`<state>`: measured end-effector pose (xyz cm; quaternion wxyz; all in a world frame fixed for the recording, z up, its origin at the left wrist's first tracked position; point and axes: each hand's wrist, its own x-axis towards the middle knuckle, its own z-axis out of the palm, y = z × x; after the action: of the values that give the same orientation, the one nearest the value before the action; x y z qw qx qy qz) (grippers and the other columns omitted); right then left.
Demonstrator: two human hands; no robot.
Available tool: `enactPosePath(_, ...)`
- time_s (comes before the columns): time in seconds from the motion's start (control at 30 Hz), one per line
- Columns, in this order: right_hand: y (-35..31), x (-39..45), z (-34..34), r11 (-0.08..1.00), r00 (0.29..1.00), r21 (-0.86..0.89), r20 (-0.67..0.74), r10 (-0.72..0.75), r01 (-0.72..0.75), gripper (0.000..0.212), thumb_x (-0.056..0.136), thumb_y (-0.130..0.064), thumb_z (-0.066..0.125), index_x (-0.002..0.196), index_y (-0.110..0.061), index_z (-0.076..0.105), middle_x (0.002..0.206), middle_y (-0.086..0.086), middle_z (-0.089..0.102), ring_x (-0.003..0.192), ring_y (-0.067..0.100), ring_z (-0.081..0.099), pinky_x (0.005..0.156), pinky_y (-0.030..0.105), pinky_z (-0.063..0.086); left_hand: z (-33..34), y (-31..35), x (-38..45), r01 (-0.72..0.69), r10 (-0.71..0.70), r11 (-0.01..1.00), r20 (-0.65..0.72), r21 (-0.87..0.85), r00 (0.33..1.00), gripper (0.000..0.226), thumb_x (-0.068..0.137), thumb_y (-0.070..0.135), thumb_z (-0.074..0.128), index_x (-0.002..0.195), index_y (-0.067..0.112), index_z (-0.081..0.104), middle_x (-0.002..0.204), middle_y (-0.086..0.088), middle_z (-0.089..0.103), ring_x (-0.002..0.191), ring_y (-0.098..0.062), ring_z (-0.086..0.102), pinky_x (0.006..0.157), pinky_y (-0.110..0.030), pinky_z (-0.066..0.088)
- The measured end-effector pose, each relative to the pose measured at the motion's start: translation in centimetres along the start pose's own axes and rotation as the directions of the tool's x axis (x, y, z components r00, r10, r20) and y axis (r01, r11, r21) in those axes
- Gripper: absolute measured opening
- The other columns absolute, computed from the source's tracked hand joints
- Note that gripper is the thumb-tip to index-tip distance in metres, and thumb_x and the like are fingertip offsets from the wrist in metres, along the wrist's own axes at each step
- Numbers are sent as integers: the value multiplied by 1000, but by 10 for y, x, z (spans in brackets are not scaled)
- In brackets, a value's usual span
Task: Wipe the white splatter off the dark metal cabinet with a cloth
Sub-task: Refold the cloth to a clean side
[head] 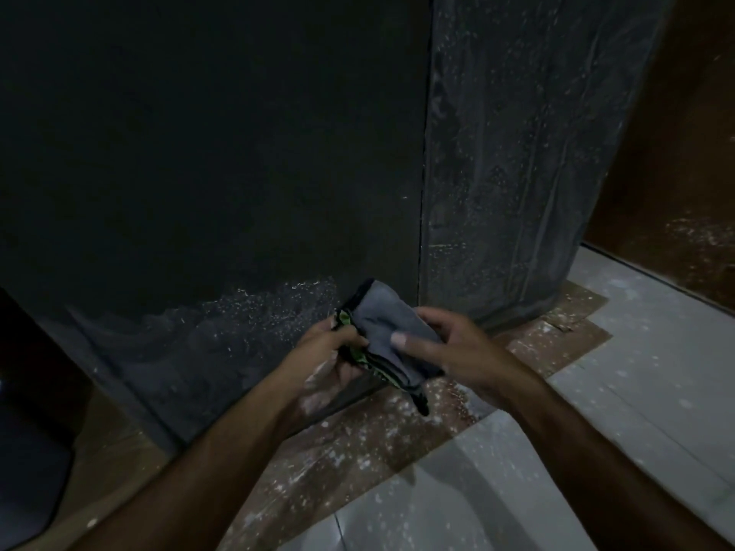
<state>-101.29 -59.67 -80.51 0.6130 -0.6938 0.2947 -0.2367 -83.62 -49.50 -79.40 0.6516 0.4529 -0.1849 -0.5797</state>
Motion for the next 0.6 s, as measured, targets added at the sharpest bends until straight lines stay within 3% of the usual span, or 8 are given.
enactPosePath(0.07,0,-2,-1,999,998,39,65,14,-16,44,88,-20,81,130,-24,67,122,0,73,113,19,71,94,43,60,-4,3,-2,34,-32,997,31,-74,999,40,87,-13,38,121,-7,59,127,-27,65,115,-40,65,91,-47,62)
enactPosePath(0.17,-5,1,-9,997,997,79,-77,-3,9,38,84,-11,83,120,-17,71,111,1,77,103,20,74,86,37,62,-15,11,-8,80,-71,996,197,-40,978,49,87,7,54,133,-6,57,143,-26,59,129,-41,60,108,-55,51)
enactPosePath(0.27,-9,2,-13,978,980,202,-197,-3,44,31,83,-14,83,110,-3,71,96,8,78,87,21,74,72,29,61,-28,19,-9,165,-151,986,427,4,892,88,91,60,65,154,2,44,158,-25,45,147,-42,43,120,-63,34)
enactPosePath(0.33,-9,3,-12,961,972,270,-236,14,51,29,87,-15,80,110,-1,71,99,13,78,90,24,75,74,33,61,-23,22,-11,164,-196,980,385,115,902,96,86,75,57,151,4,51,152,-23,53,143,-39,50,117,-57,41)
enactPosePath(0.4,-7,6,-7,967,964,249,-267,13,56,25,91,-21,77,113,-9,71,107,13,77,99,27,74,83,41,61,-13,16,-8,77,-126,962,177,262,976,65,94,51,61,139,5,62,134,-19,69,126,-35,66,105,-45,56)
enactPosePath(0.47,-7,10,-2,971,948,235,-317,40,38,27,94,-27,75,119,-23,66,115,9,73,105,26,72,90,48,61,-8,8,-2,-19,-7,918,63,395,998,49,93,18,72,138,3,60,126,-17,73,117,-32,71,99,-42,59)
enactPosePath(0.53,-8,11,3,970,922,241,-382,63,34,33,97,-29,71,125,-31,54,118,6,65,103,24,71,89,50,62,-8,2,4,-116,124,874,15,472,992,61,87,2,78,141,13,51,133,-13,69,117,-26,70,98,-41,60)
enactPosePath(0.6,-11,11,5,964,901,264,-426,80,40,34,99,-31,68,125,-32,46,116,6,63,100,25,70,88,54,61,-7,2,5,-209,200,859,71,468,977,80,84,-8,77,145,29,42,134,-8,64,115,-20,70,93,-41,61)
